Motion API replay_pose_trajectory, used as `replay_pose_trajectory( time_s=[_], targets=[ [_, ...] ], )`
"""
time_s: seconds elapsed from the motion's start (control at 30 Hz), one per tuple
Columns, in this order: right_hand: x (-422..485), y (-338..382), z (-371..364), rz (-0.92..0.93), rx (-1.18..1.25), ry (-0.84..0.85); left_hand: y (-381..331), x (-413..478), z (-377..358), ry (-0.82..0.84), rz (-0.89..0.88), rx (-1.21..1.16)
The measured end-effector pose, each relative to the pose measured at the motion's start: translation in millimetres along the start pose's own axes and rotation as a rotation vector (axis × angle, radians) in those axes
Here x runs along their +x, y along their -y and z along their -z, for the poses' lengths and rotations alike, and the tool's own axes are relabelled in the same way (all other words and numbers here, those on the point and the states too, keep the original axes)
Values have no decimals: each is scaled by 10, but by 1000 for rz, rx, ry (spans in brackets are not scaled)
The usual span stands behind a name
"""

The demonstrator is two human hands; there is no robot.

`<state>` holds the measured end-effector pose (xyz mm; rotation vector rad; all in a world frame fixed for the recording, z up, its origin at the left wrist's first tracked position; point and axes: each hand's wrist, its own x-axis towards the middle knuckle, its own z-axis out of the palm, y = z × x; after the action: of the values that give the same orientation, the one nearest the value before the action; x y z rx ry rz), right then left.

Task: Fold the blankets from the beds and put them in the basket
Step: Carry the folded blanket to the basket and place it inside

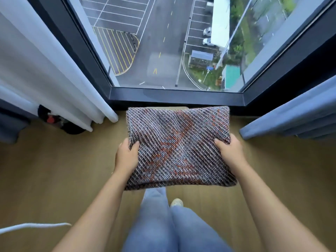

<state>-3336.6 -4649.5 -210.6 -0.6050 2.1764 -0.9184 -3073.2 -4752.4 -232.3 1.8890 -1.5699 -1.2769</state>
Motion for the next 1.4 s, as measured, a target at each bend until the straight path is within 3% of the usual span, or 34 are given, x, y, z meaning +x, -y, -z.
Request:
replay_pose_trajectory(
  time_s=[0.23, 0.5, 0.7, 0.87, 1.0, 1.23, 1.37, 1.4],
  targets=[
    [1608, -210, -709, -111, -61, 43, 202, 1616, -710, 78, 132, 70],
    [3024, -944, -1727, -209, -91, 129, 993, 3016, -1538, 69, 289, 172],
    [3860, -1682, -2297, -243, -105, 118, 1612, 3788, -2181, 78, 226, 226],
    [4611, -2207, -2734, -169, -237, 160, 2062, 4360, -2799, 10, 148, 296],
    [4963, -2405, -3048, -78, -457, 136, 2342, 4672, -3119, -37, 114, 443],
    [5084, -2689, -3465, 1, -668, 176, 2689, 4976, -3450, 35, 141, 651],
    [5188, -2911, -3661, 20, -673, 108, 2806, 5110, -3582, 75, 88, 516],
    [5208, -2970, -3695, 9, -662, 88, 2826, 5112, -3577, 271, 214, 371]
  ],
)
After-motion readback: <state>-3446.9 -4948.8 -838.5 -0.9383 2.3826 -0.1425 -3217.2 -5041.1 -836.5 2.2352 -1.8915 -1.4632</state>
